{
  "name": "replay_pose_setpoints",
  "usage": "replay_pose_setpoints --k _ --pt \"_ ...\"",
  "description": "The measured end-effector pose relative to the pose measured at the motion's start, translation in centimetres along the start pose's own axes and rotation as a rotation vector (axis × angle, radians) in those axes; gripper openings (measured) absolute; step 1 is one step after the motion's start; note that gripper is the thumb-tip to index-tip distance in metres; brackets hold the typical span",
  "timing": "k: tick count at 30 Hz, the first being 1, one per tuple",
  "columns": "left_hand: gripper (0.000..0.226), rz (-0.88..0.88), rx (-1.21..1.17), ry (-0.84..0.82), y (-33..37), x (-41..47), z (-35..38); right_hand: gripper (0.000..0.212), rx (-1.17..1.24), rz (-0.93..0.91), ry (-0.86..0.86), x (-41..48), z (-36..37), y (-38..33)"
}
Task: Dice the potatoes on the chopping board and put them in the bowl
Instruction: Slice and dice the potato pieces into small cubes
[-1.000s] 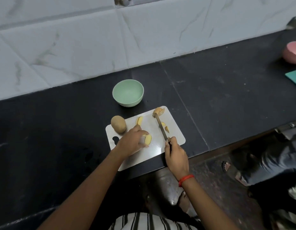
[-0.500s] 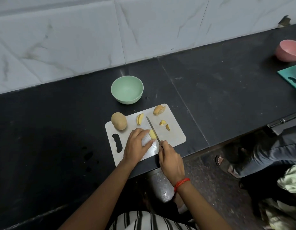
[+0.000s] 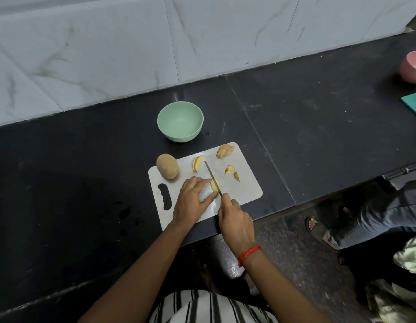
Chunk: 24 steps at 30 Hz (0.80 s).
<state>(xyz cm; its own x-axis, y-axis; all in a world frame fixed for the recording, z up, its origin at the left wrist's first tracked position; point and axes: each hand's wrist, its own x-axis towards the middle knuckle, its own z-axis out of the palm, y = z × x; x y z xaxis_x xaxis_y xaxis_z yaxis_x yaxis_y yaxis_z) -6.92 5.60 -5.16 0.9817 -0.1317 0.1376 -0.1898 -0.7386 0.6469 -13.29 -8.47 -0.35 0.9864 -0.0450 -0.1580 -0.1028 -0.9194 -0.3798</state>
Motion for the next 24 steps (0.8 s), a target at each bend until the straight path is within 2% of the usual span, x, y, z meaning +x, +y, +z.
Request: replay_pose_setpoints --k 11,24 --pt "0.046 0.044 0.061 0.007 -0.1 0.1 0.2 0.017 -0.104 -0.018 -0.027 -0.1 0.3 0.0" --pt "0.046 0.046 0.098 -0.006 -0.1 0.1 0.2 0.025 -0.108 0.027 -0.078 -1.4 0.4 0.1"
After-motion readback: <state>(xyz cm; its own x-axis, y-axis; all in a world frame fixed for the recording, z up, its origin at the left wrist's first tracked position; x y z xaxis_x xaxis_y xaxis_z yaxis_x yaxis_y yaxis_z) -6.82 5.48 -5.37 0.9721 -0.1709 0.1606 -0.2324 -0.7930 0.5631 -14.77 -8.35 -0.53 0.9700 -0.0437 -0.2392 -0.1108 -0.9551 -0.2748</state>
